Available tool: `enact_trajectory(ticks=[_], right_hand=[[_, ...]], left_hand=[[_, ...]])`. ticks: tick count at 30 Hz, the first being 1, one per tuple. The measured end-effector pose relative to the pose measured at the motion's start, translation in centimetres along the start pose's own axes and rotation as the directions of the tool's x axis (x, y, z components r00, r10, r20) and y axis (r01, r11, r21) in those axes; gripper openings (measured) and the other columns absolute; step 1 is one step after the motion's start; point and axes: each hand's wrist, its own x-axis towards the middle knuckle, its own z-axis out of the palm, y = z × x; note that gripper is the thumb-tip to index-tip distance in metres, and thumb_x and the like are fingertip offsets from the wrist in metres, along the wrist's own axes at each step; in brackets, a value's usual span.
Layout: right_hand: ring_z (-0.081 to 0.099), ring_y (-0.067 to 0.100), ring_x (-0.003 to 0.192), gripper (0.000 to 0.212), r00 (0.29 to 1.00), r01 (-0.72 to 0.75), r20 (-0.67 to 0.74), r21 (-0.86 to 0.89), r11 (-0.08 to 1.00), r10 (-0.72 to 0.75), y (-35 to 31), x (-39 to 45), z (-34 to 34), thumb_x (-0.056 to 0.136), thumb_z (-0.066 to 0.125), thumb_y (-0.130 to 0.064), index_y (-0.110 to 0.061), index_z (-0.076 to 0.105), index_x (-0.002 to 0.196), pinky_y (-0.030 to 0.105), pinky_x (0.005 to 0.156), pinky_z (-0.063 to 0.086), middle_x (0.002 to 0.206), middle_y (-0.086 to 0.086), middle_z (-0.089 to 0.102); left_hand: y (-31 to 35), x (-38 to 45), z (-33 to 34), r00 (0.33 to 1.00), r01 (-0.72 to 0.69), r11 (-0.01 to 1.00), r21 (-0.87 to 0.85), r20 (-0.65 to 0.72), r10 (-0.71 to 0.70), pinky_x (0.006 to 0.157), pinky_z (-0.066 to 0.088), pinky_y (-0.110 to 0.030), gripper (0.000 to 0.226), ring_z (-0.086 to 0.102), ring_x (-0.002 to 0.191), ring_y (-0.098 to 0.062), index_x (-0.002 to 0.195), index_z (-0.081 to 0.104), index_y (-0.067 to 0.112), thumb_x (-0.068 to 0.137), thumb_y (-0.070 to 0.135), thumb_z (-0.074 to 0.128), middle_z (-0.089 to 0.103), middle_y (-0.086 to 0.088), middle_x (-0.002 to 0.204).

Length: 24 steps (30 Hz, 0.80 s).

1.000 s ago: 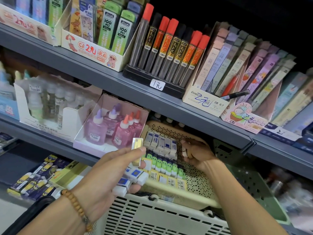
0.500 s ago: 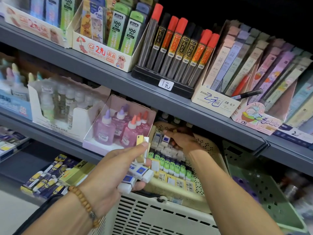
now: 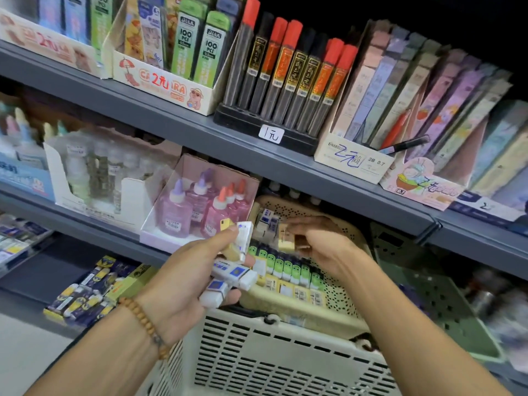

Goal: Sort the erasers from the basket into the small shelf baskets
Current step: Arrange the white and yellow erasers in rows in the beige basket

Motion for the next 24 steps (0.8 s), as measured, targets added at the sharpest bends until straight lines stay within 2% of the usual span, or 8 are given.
enact_trajectory(ticks=[3, 9, 12, 15, 17, 19, 20, 24], right_hand=[[0.058, 0.011, 0.058, 0.012, 0.999, 0.001, 0.047, -0.087, 0.996, 0.003, 0.6, -2.9, -1.1, 0.082, 0.071, -0.004, -0.012, 0.078, 0.088, 0.024, 0.05, 0.041, 0.084, 0.008, 0.076], [0.065, 0.012, 0.053, 0.011, 0.954, -0.034, 0.287, -0.199, 0.979, 0.092, 1.2, -5.0, 0.0, 0.087, 0.065, 0.005, -0.003, 0.072, 0.084, 0.019, 0.049, 0.052, 0.063, 0.007, 0.071], [0.064, 0.008, 0.053, 0.012, 0.954, 0.055, 0.295, -0.314, 0.948, 0.042, 1.2, -5.1, 0.8, 0.088, 0.068, -0.002, -0.01, 0.072, 0.081, 0.018, 0.051, 0.051, 0.063, 0.0, 0.069], [0.053, -0.008, 0.048, 0.023, 0.956, 0.217, 0.275, -0.416, 0.883, -0.105, 0.6, -5.2, 1.3, 0.097, 0.058, -0.025, -0.028, 0.07, 0.077, 0.014, 0.05, 0.04, 0.086, -0.014, 0.069], [0.048, -0.011, 0.045, 0.035, 0.927, 0.305, 0.341, -0.452, 0.838, -0.154, 0.3, -5.5, 1.9, 0.1, 0.052, -0.034, -0.034, 0.064, 0.068, 0.014, 0.053, 0.034, 0.07, -0.025, 0.062], [0.045, -0.007, 0.046, 0.036, 0.908, 0.343, 0.39, -0.484, 0.805, -0.153, 0.2, -5.6, 2.1, 0.101, 0.051, -0.035, -0.027, 0.061, 0.067, 0.019, 0.056, 0.035, 0.052, -0.022, 0.053], [0.043, -0.004, 0.049, 0.035, 0.909, 0.348, 0.385, -0.488, 0.8, -0.161, 0.1, -5.4, 2.0, 0.101, 0.051, -0.036, -0.024, 0.061, 0.069, 0.021, 0.057, 0.036, 0.053, -0.02, 0.05], [0.051, -0.003, 0.065, 0.029, 0.922, 0.338, 0.337, -0.46, 0.821, -0.191, -0.1, -5.1, 1.7, 0.1, 0.05, -0.038, -0.02, 0.07, 0.089, 0.016, 0.064, 0.043, 0.087, -0.019, 0.059]], left_hand=[[0.0, -0.1, 0.1, 1.0, 0.016, 1.0, -0.005, 0.014, -0.016, 0.034, 0.042, -0.024, 0.039, 0.054, 0.053, -0.02, 0.113, 0.061, 0.006, 0.087, 0.036, 0.061, 0.072, -0.021, 0.09], [0.0, -0.1, 0.0, 1.0, 0.015, 1.0, -0.016, 0.012, -0.014, 0.032, 0.04, -0.022, 0.035, 0.052, 0.044, -0.018, 0.112, 0.062, 0.006, 0.093, 0.035, 0.055, 0.071, -0.02, 0.088], [0.0, -0.1, -0.2, 1.0, 0.011, 1.0, -0.017, 0.014, -0.01, 0.032, 0.039, -0.021, 0.035, 0.051, 0.044, -0.018, 0.111, 0.063, 0.007, 0.092, 0.035, 0.055, 0.072, -0.02, 0.086], [0.1, 0.1, -0.3, 1.0, 0.008, 1.0, -0.013, 0.017, -0.008, 0.032, 0.039, -0.021, 0.036, 0.051, 0.044, -0.017, 0.112, 0.063, 0.008, 0.091, 0.036, 0.055, 0.071, -0.018, 0.084], [0.1, 0.2, -0.3, 1.0, 0.01, 1.0, -0.008, 0.015, -0.01, 0.032, 0.039, -0.021, 0.038, 0.05, 0.045, -0.017, 0.114, 0.063, 0.008, 0.09, 0.038, 0.056, 0.068, -0.018, 0.086], [0.0, 0.5, -0.3, 1.0, 0.015, 1.0, 0.005, 0.012, -0.015, 0.033, 0.039, -0.022, 0.04, 0.051, 0.046, -0.017, 0.114, 0.064, 0.009, 0.089, 0.04, 0.058, 0.067, -0.019, 0.088], [-0.1, 0.6, -0.3, 1.0, 0.016, 1.0, 0.014, 0.01, -0.016, 0.033, 0.039, -0.022, 0.041, 0.052, 0.047, -0.017, 0.114, 0.064, 0.009, 0.088, 0.04, 0.058, 0.068, -0.018, 0.088], [-0.4, 1.1, -0.2, 1.0, 0.016, 0.999, 0.035, 0.008, -0.016, 0.033, 0.039, -0.023, 0.043, 0.052, 0.045, -0.017, 0.113, 0.063, 0.009, 0.087, 0.042, 0.059, 0.07, -0.015, 0.082]])
